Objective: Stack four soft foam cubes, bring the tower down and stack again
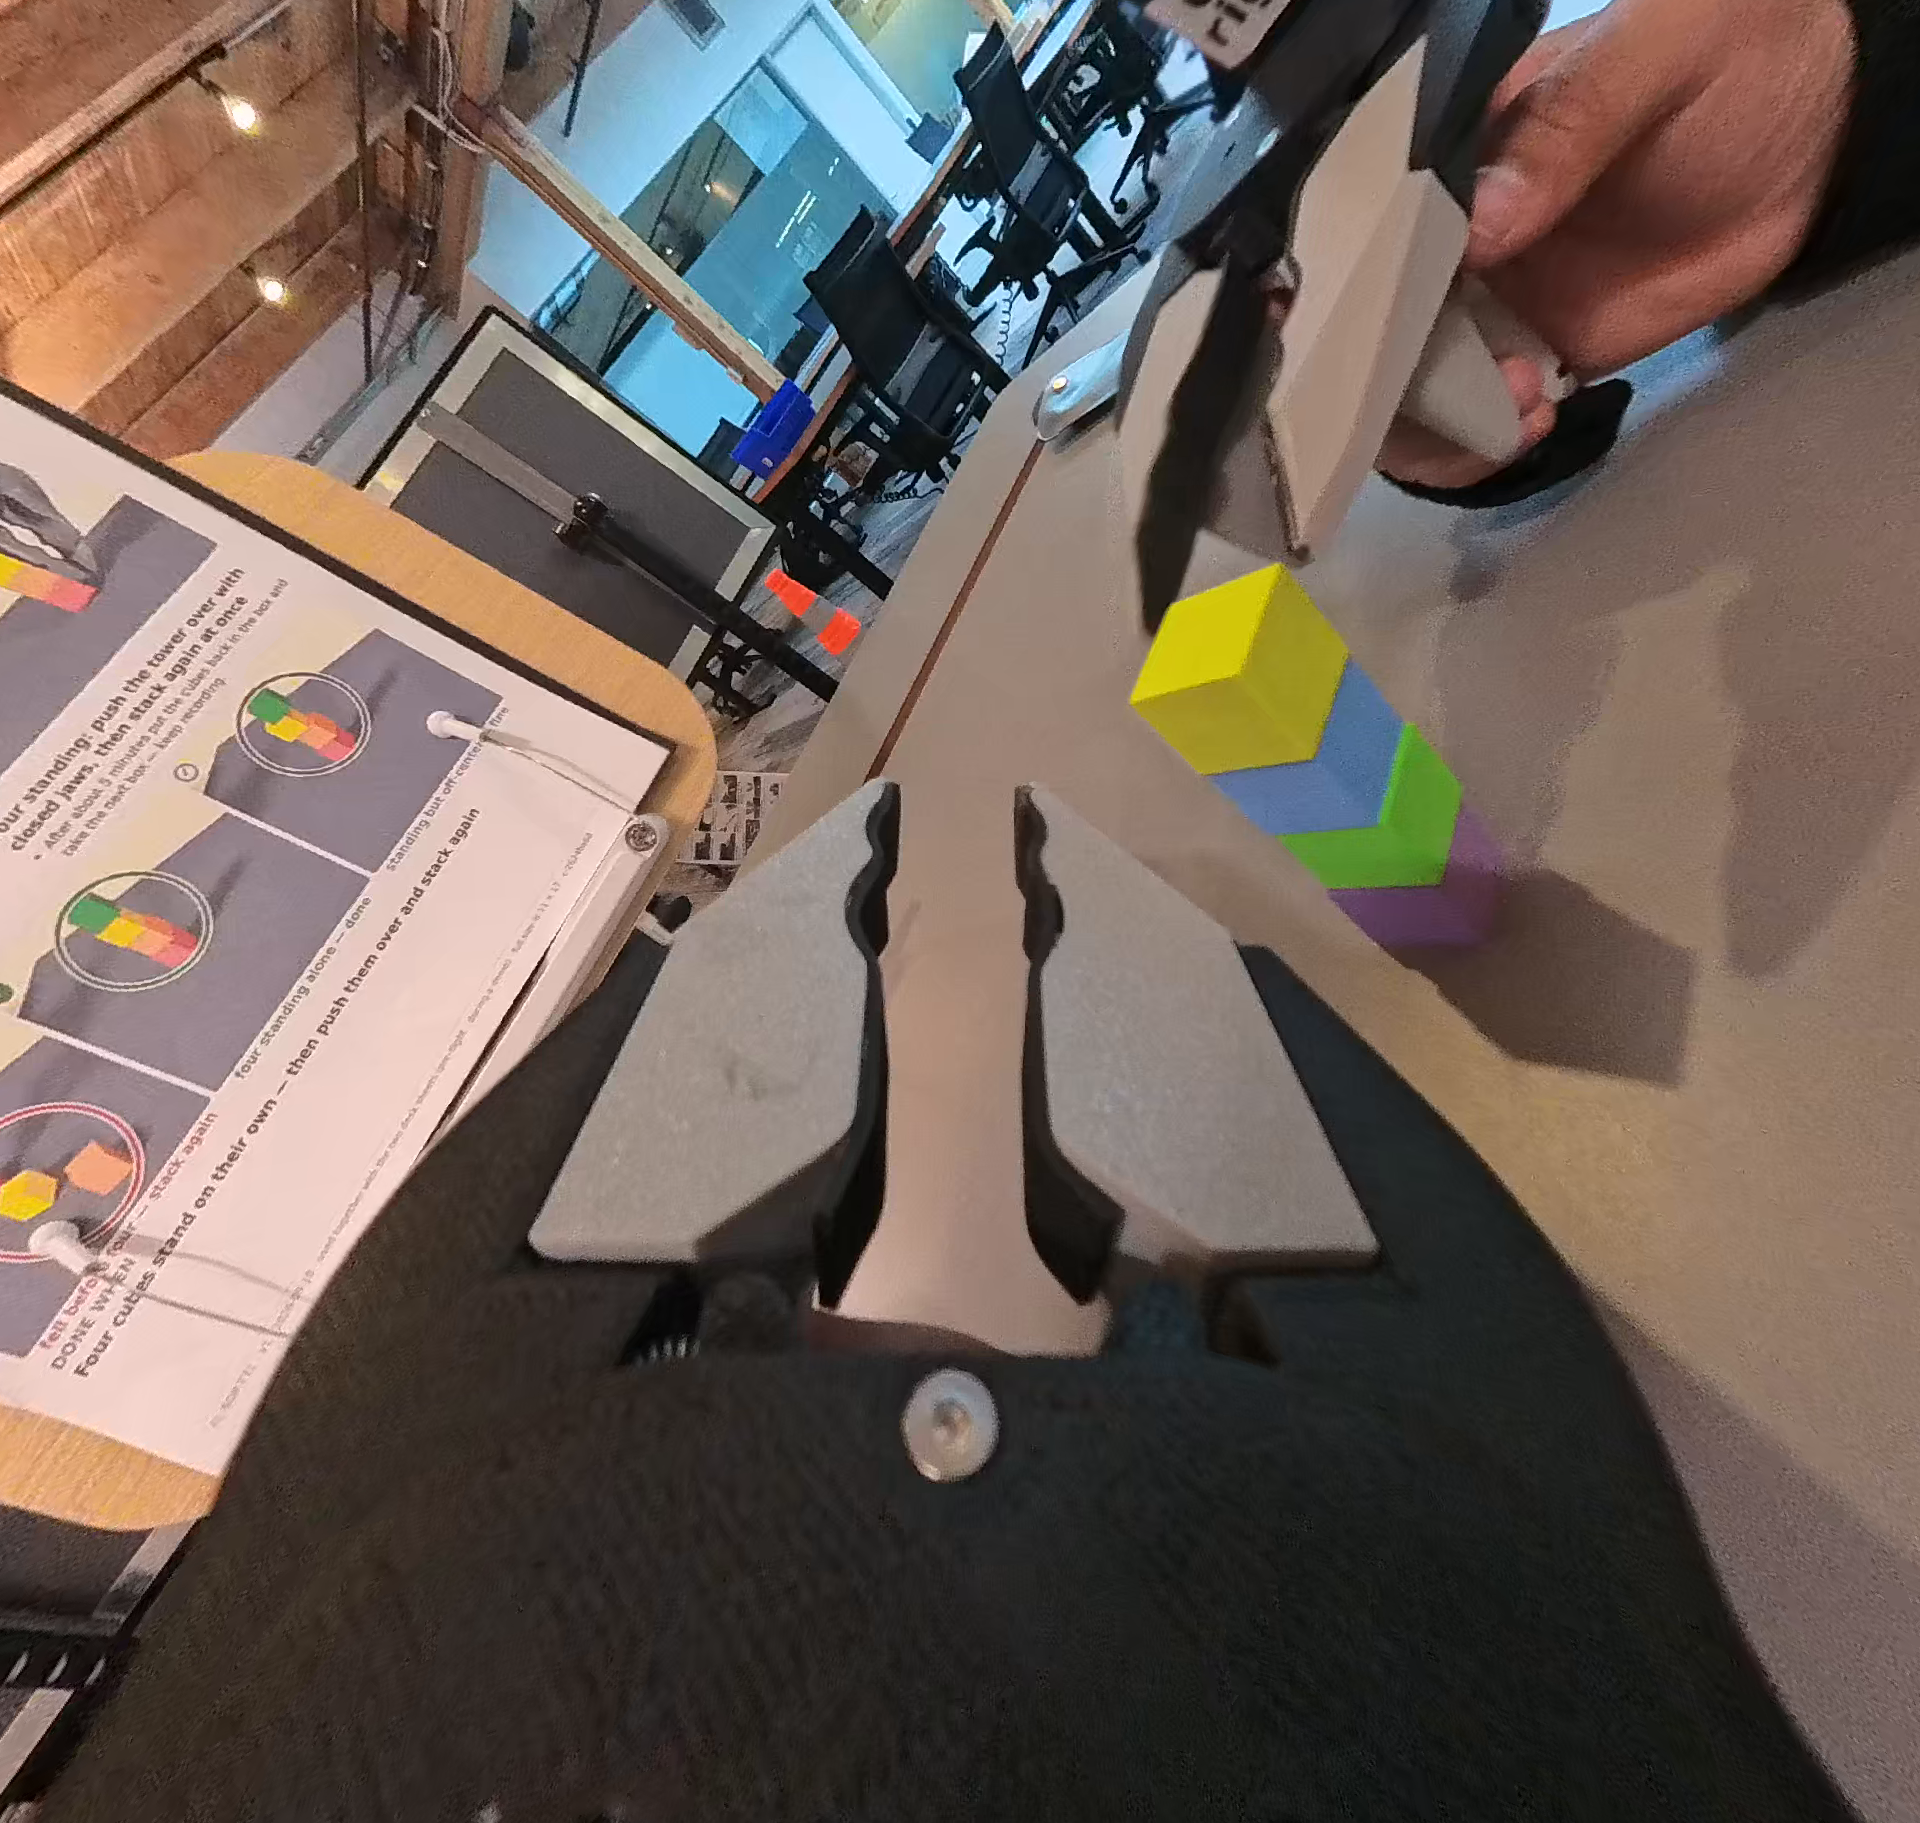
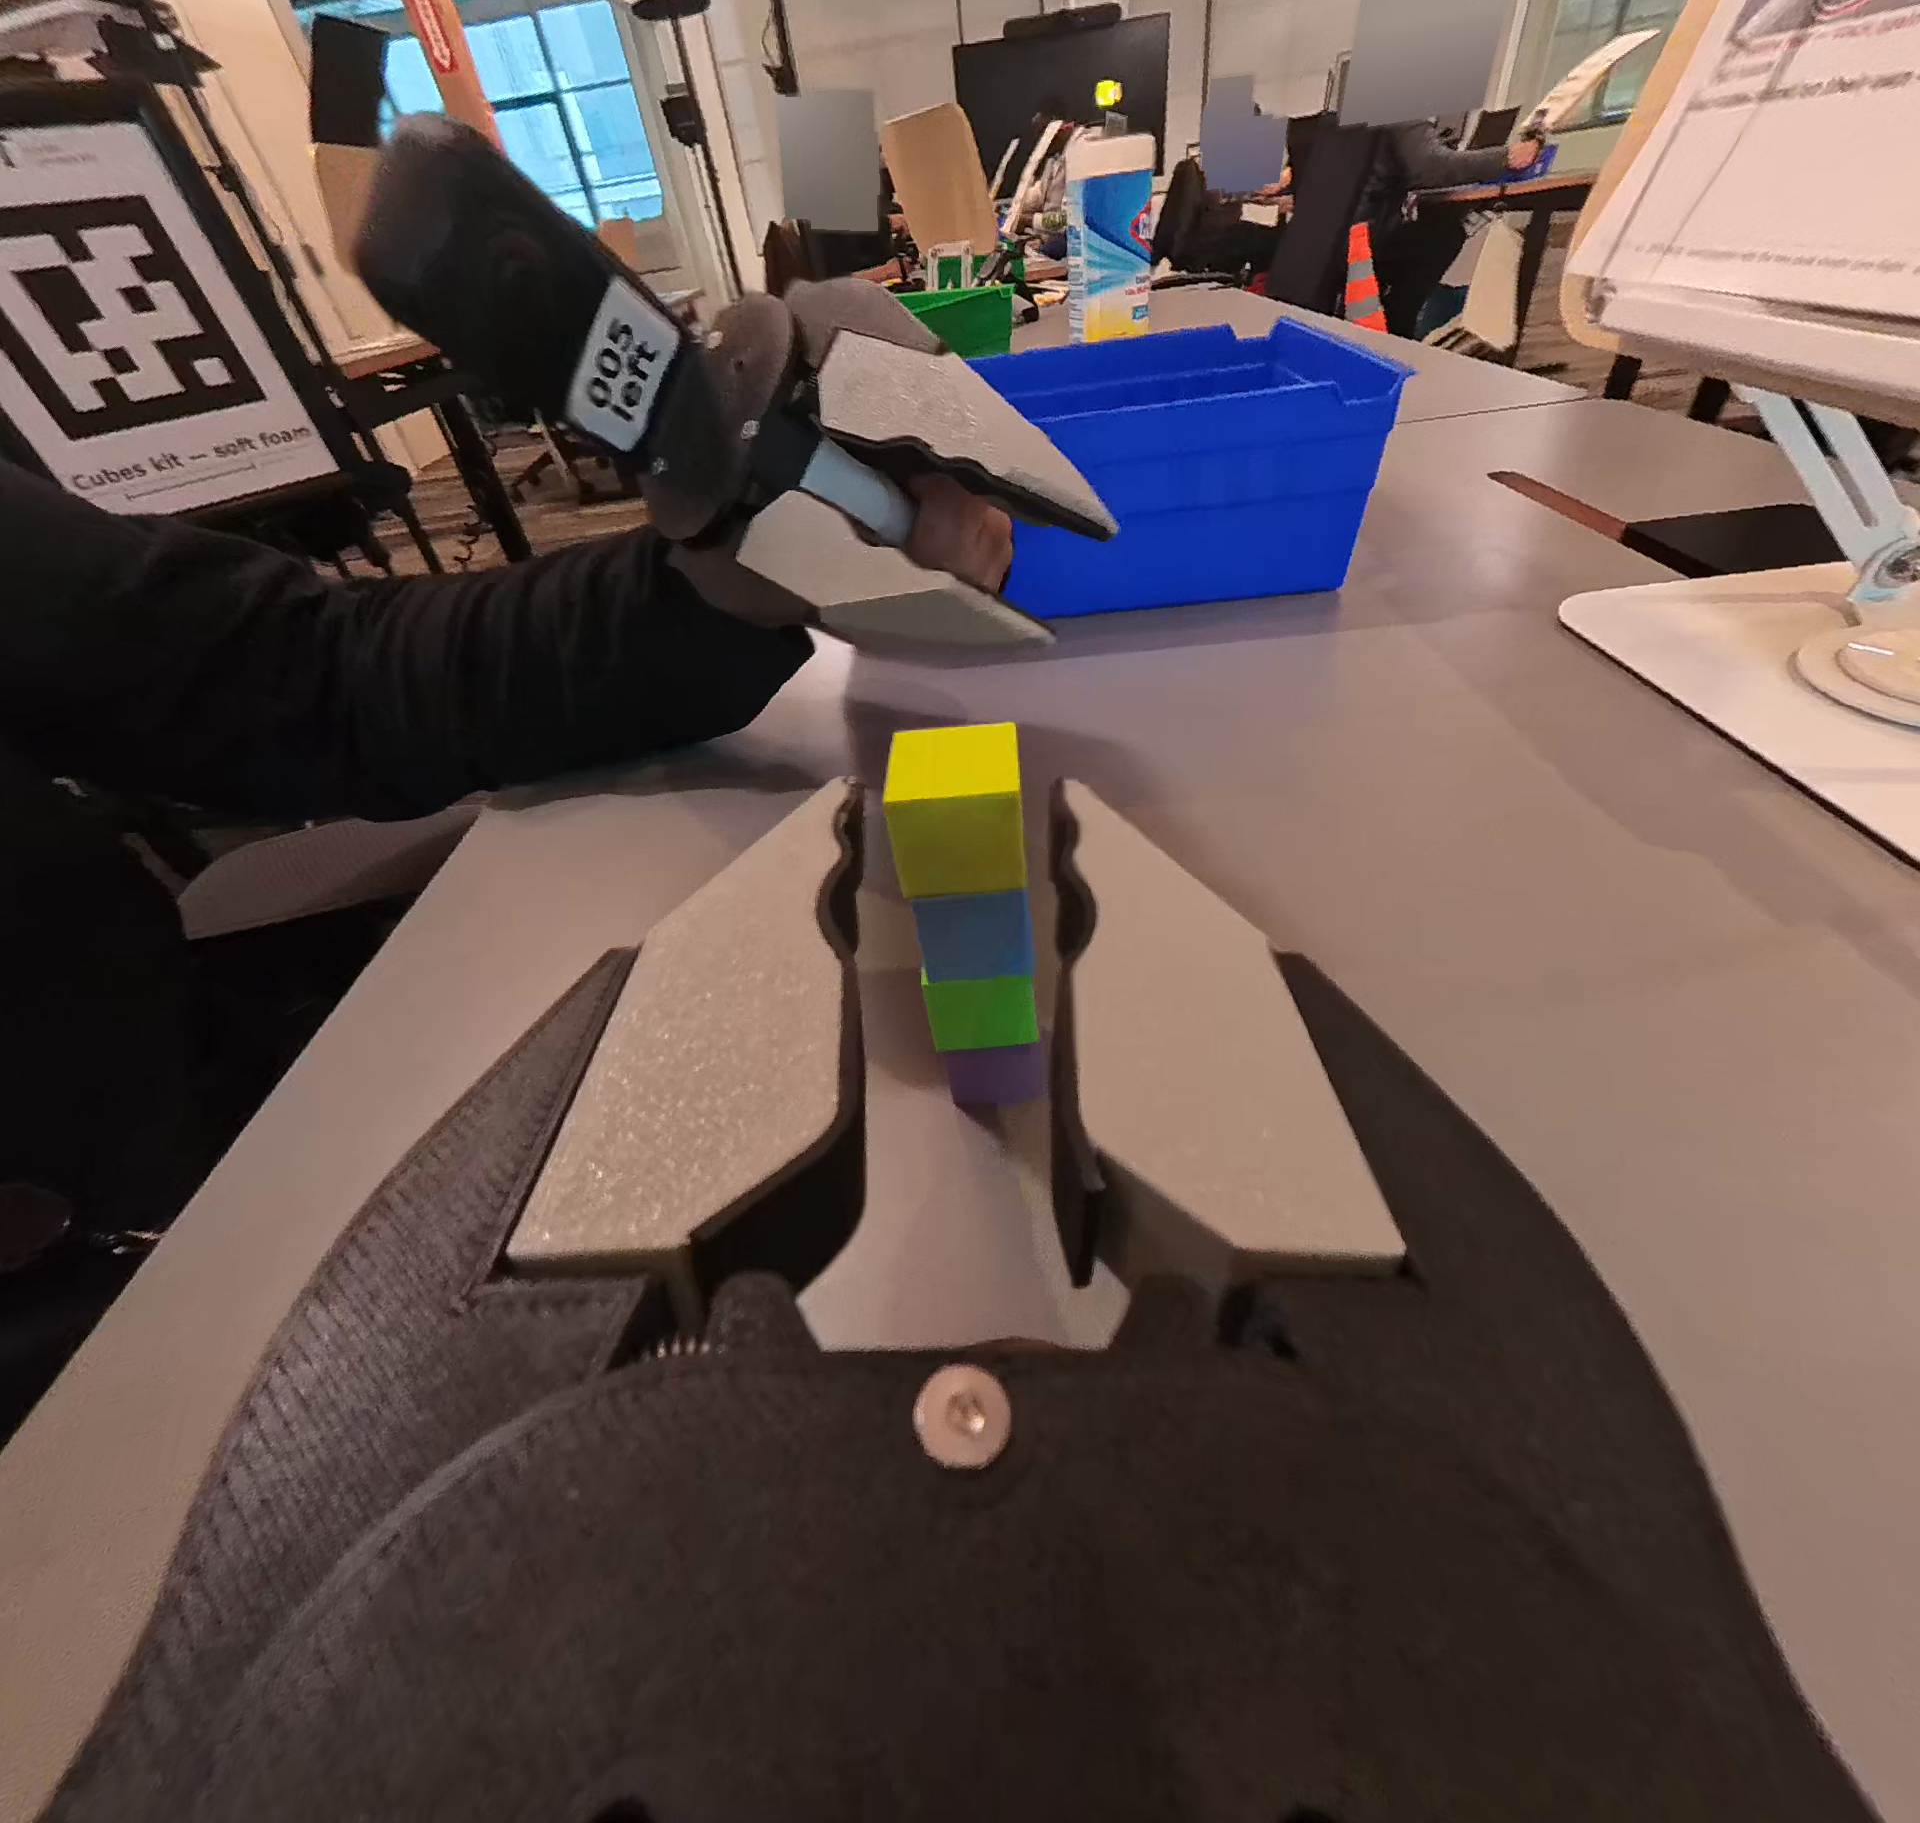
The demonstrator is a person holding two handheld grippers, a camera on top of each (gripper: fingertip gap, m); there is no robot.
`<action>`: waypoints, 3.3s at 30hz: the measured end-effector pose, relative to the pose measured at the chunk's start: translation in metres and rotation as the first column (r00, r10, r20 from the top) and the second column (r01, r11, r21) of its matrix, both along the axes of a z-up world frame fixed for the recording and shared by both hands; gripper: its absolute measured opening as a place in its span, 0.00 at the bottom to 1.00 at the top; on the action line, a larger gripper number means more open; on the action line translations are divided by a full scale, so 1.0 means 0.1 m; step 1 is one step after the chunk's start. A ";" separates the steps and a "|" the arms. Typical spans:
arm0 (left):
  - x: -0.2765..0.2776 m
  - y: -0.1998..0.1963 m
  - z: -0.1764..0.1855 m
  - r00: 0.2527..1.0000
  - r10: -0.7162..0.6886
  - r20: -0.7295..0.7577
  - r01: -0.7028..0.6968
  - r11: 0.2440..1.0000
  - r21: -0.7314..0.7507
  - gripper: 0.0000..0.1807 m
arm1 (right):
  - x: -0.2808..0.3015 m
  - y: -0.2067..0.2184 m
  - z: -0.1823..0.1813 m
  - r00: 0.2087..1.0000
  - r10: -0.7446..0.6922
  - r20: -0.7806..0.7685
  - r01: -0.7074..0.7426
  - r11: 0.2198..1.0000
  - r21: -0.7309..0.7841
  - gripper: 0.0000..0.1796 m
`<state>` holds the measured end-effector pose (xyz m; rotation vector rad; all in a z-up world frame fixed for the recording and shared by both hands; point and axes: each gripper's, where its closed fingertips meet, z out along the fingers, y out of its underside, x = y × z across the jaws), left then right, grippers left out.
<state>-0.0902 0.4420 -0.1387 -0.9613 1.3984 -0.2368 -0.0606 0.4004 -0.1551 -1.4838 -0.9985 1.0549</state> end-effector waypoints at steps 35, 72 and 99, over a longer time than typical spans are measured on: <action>-0.39 0.77 -1.14 0.830 0.376 -0.413 -0.537 0.741 -0.404 0.03 | 0.60 0.55 -0.16 0.762 -0.599 0.248 0.540 0.798 0.267 0.19; 0.23 0.02 -0.98 0.955 0.095 -0.281 -0.268 0.681 -0.681 0.00 | 1.40 0.75 -0.96 0.563 -0.596 0.573 0.759 0.648 -0.071 0.35; -0.53 1.07 -1.03 0.758 0.566 -0.324 -0.653 0.650 -0.390 0.29 | 1.34 0.73 -0.99 0.565 -0.573 0.594 0.737 0.674 -0.051 0.34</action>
